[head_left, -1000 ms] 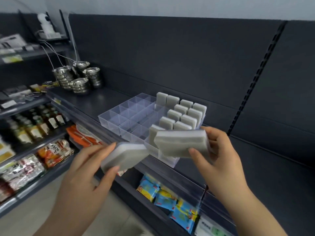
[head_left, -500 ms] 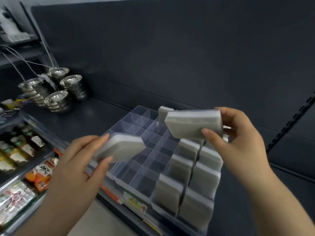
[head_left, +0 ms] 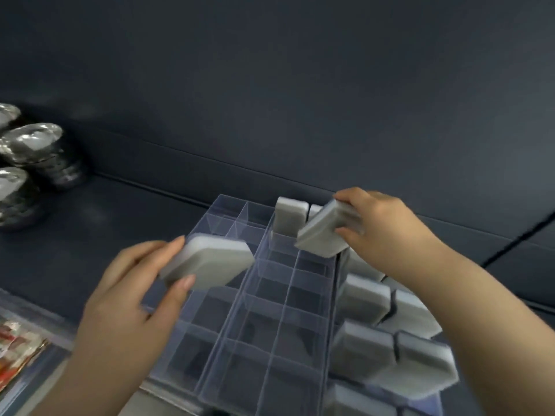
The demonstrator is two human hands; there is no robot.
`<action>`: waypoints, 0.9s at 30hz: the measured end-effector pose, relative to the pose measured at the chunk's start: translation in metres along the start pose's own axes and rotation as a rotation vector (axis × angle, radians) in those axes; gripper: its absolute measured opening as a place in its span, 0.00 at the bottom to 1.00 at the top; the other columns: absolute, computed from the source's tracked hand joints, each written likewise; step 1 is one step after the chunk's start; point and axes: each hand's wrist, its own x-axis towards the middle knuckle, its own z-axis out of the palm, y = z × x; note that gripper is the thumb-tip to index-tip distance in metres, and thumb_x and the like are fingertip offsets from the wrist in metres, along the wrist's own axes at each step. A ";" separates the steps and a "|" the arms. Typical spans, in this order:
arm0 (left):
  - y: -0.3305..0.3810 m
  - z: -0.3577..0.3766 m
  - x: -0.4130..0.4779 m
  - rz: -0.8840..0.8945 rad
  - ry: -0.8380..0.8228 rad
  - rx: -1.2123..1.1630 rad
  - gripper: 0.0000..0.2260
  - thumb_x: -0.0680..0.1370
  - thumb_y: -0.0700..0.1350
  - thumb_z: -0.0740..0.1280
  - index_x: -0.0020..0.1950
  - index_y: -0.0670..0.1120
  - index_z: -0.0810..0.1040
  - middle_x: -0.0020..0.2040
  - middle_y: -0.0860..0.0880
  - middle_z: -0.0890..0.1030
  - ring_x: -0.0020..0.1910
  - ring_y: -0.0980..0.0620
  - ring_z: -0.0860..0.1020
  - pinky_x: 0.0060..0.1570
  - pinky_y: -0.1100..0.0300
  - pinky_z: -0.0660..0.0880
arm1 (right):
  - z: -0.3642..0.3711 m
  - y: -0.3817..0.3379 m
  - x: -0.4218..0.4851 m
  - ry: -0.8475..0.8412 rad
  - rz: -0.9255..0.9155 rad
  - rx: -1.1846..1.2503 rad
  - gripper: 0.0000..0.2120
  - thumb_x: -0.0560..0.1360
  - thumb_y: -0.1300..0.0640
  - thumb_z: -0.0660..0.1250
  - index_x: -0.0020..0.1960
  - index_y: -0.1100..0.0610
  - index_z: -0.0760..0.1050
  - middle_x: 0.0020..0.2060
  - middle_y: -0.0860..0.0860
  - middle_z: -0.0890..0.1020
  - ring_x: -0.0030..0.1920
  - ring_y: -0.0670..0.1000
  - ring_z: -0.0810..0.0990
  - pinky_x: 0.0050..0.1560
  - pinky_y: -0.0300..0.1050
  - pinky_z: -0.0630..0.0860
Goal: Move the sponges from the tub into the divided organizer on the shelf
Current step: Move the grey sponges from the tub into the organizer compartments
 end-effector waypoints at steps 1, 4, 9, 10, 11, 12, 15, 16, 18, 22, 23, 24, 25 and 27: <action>-0.007 0.000 0.010 0.026 -0.020 -0.012 0.19 0.70 0.47 0.65 0.61 0.56 0.72 0.54 0.66 0.71 0.54 0.75 0.66 0.52 0.83 0.58 | 0.003 -0.004 0.003 -0.016 0.027 -0.029 0.23 0.74 0.54 0.66 0.67 0.51 0.66 0.57 0.52 0.76 0.57 0.54 0.73 0.52 0.45 0.72; -0.033 -0.002 0.038 0.106 -0.093 -0.056 0.20 0.70 0.44 0.67 0.62 0.53 0.73 0.55 0.63 0.71 0.54 0.75 0.66 0.51 0.83 0.60 | 0.012 -0.017 0.012 -0.087 0.168 -0.094 0.23 0.74 0.54 0.66 0.67 0.49 0.65 0.57 0.51 0.75 0.56 0.54 0.73 0.47 0.43 0.69; -0.073 -0.007 0.076 0.222 -0.219 -0.108 0.21 0.71 0.44 0.70 0.63 0.51 0.73 0.56 0.64 0.70 0.54 0.69 0.68 0.50 0.83 0.61 | 0.023 -0.039 0.021 -0.195 0.351 -0.247 0.22 0.75 0.54 0.64 0.67 0.48 0.63 0.57 0.52 0.74 0.55 0.53 0.72 0.43 0.42 0.64; -0.079 -0.007 0.082 0.244 -0.236 -0.127 0.20 0.73 0.46 0.71 0.63 0.52 0.72 0.56 0.63 0.70 0.54 0.68 0.68 0.50 0.83 0.61 | 0.024 -0.043 0.021 -0.192 0.377 -0.279 0.21 0.76 0.54 0.63 0.67 0.48 0.63 0.57 0.52 0.73 0.54 0.53 0.72 0.42 0.42 0.63; -0.083 -0.007 0.086 0.265 -0.255 -0.146 0.19 0.74 0.49 0.70 0.63 0.52 0.72 0.56 0.62 0.71 0.54 0.67 0.69 0.51 0.82 0.62 | 0.025 -0.047 0.021 -0.186 0.396 -0.311 0.21 0.76 0.55 0.63 0.67 0.48 0.63 0.56 0.52 0.74 0.52 0.53 0.72 0.41 0.42 0.63; -0.087 -0.006 0.090 0.282 -0.278 -0.164 0.18 0.74 0.51 0.67 0.63 0.52 0.72 0.56 0.61 0.71 0.53 0.66 0.69 0.50 0.82 0.63 | 0.025 -0.050 0.021 -0.181 0.411 -0.338 0.20 0.76 0.57 0.62 0.66 0.49 0.63 0.56 0.52 0.74 0.50 0.52 0.72 0.40 0.41 0.62; -0.094 -0.001 0.098 0.313 -0.336 -0.215 0.19 0.73 0.49 0.68 0.64 0.50 0.73 0.55 0.60 0.72 0.53 0.63 0.70 0.50 0.80 0.65 | 0.026 -0.059 0.020 -0.173 0.430 -0.400 0.21 0.74 0.62 0.62 0.65 0.51 0.64 0.56 0.53 0.75 0.49 0.53 0.72 0.39 0.41 0.64; -0.094 0.000 0.100 0.321 -0.346 -0.222 0.19 0.73 0.47 0.71 0.64 0.49 0.74 0.55 0.59 0.72 0.53 0.63 0.70 0.52 0.80 0.64 | 0.026 -0.062 0.020 -0.172 0.434 -0.419 0.21 0.74 0.64 0.61 0.65 0.51 0.64 0.56 0.53 0.75 0.48 0.52 0.72 0.36 0.40 0.63; -0.094 0.002 0.103 0.339 -0.358 -0.232 0.20 0.71 0.43 0.71 0.63 0.47 0.74 0.54 0.57 0.73 0.53 0.63 0.70 0.55 0.79 0.64 | 0.026 -0.067 0.020 -0.179 0.439 -0.458 0.22 0.73 0.66 0.60 0.65 0.51 0.64 0.56 0.53 0.74 0.48 0.52 0.70 0.28 0.38 0.56; -0.086 0.002 0.108 0.387 -0.353 -0.251 0.19 0.71 0.44 0.70 0.62 0.44 0.75 0.55 0.53 0.74 0.53 0.63 0.70 0.56 0.78 0.63 | 0.025 -0.069 0.020 -0.186 0.469 -0.434 0.23 0.74 0.66 0.59 0.66 0.50 0.63 0.57 0.52 0.73 0.56 0.53 0.71 0.27 0.38 0.50; -0.085 0.002 0.109 0.402 -0.355 -0.245 0.19 0.71 0.43 0.70 0.62 0.43 0.76 0.55 0.52 0.74 0.53 0.63 0.70 0.56 0.78 0.63 | 0.026 -0.068 0.021 -0.184 0.477 -0.411 0.23 0.74 0.66 0.59 0.66 0.49 0.63 0.57 0.52 0.73 0.56 0.53 0.71 0.27 0.38 0.53; -0.084 0.002 0.110 0.415 -0.356 -0.238 0.19 0.71 0.43 0.72 0.62 0.43 0.76 0.55 0.52 0.74 0.53 0.63 0.69 0.56 0.78 0.63 | 0.027 -0.067 0.022 -0.187 0.478 -0.386 0.24 0.74 0.66 0.60 0.66 0.50 0.63 0.56 0.52 0.73 0.54 0.53 0.71 0.29 0.39 0.59; -0.084 0.001 0.111 0.423 -0.358 -0.236 0.20 0.71 0.42 0.73 0.61 0.43 0.75 0.55 0.51 0.74 0.52 0.63 0.69 0.56 0.78 0.63 | 0.028 -0.066 0.022 -0.191 0.474 -0.364 0.24 0.73 0.66 0.61 0.66 0.50 0.64 0.55 0.53 0.74 0.53 0.53 0.72 0.34 0.41 0.66; -0.081 0.000 0.111 0.432 -0.354 -0.239 0.19 0.71 0.42 0.71 0.61 0.42 0.76 0.54 0.51 0.74 0.52 0.63 0.70 0.56 0.78 0.64 | 0.031 -0.063 0.024 -0.197 0.462 -0.344 0.24 0.73 0.67 0.62 0.65 0.51 0.65 0.53 0.54 0.74 0.52 0.54 0.71 0.42 0.45 0.72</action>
